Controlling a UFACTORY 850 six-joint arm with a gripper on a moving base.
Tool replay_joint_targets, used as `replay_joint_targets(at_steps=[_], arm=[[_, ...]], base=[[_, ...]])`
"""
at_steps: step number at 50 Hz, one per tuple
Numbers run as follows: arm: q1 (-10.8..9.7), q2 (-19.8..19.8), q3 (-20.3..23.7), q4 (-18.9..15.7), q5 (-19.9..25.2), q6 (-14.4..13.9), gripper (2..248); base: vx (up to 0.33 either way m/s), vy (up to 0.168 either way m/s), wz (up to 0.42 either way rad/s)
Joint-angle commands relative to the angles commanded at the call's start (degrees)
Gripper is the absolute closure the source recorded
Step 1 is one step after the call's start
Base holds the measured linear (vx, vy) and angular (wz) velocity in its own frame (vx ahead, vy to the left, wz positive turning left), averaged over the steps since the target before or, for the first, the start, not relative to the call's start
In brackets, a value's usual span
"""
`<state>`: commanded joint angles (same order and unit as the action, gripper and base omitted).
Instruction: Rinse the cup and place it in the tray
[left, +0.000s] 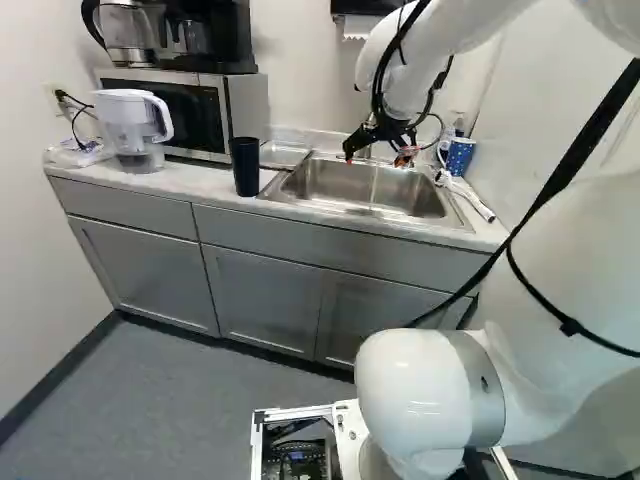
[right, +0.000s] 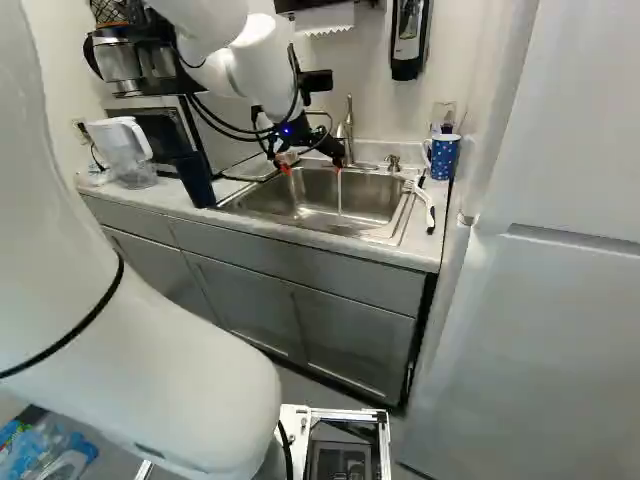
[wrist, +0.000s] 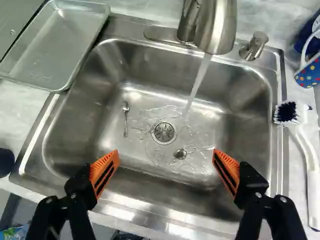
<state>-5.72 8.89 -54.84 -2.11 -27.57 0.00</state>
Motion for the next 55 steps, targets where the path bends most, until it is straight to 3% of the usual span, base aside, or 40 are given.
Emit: replay_joint_targets(at_steps=[55], arm=[[11.8, 0.2, 0.1, 0.0, 0.0, 0.0, 3]], base=[[0.000, 0.000, 0.000]])
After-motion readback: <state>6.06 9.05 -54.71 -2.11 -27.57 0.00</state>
